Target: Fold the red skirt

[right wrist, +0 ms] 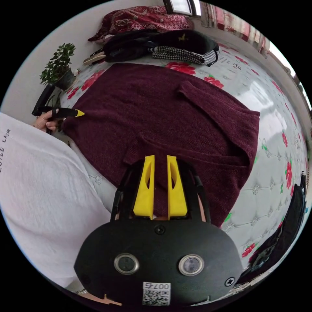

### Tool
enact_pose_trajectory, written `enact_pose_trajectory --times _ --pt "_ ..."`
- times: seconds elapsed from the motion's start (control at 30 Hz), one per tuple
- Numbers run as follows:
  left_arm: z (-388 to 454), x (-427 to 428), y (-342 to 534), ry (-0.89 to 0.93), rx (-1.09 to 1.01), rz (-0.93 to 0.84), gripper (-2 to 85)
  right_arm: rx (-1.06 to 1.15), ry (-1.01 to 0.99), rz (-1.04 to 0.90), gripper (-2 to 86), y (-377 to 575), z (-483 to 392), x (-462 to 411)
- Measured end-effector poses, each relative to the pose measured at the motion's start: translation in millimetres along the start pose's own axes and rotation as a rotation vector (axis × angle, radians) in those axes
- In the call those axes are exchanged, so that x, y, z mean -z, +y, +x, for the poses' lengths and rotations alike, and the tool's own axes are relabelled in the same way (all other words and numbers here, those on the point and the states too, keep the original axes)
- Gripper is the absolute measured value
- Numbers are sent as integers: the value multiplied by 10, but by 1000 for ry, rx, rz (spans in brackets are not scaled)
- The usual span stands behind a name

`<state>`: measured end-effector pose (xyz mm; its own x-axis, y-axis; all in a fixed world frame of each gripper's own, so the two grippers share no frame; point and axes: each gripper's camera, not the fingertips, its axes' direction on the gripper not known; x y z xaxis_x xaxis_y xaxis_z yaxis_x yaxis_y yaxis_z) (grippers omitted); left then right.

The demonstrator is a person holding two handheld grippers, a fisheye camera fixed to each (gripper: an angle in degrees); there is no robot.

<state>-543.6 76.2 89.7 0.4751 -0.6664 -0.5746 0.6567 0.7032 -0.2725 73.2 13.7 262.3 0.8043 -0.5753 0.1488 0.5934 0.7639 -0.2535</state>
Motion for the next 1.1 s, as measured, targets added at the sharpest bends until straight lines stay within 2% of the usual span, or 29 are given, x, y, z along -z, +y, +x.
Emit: enact_pose_trajectory --times 0.1,0.2,0.27,0.33,0.4,0.47,0.6,0.67,0.83,0.97,1.03,1.1 --pt "-405 311 228 -90 178 163 -2 18 -1 79 41 -74 -214 78" --pt "-815 616 411 -280 307 248 28 68 -41 25 39 -142 -381 -65" --pt "-1018 740 505 -312 350 283 57 82 -66 -6 37 -168 -435 -139" --pt "-1184 729 556 -276 372 269 86 83 -98 -2 34 -184 -456 -153" --pt "-1290 512 563 -174 380 200 129 58 -124 4 32 -185 -421 -143" --pt "-1254 265 537 -162 374 129 148 26 -153 10 29 -179 -368 -122" --pt "-971 -104 461 -405 325 57 124 -38 -170 42 22 -103 -245 -34" --pt "-887 -212 422 -441 291 28 103 -61 -174 50 19 -51 -193 -11" --pt "-893 -321 451 -373 327 54 46 -149 -202 78 11 143 13 55" --pt "-893 -141 621 -258 380 240 27 -186 -201 98 8 265 132 133" --pt "-638 -81 550 -278 280 290 21 -204 -181 100 7 339 211 173" --pt "-108 -78 369 -216 75 368 16 -217 -182 102 7 385 277 199"
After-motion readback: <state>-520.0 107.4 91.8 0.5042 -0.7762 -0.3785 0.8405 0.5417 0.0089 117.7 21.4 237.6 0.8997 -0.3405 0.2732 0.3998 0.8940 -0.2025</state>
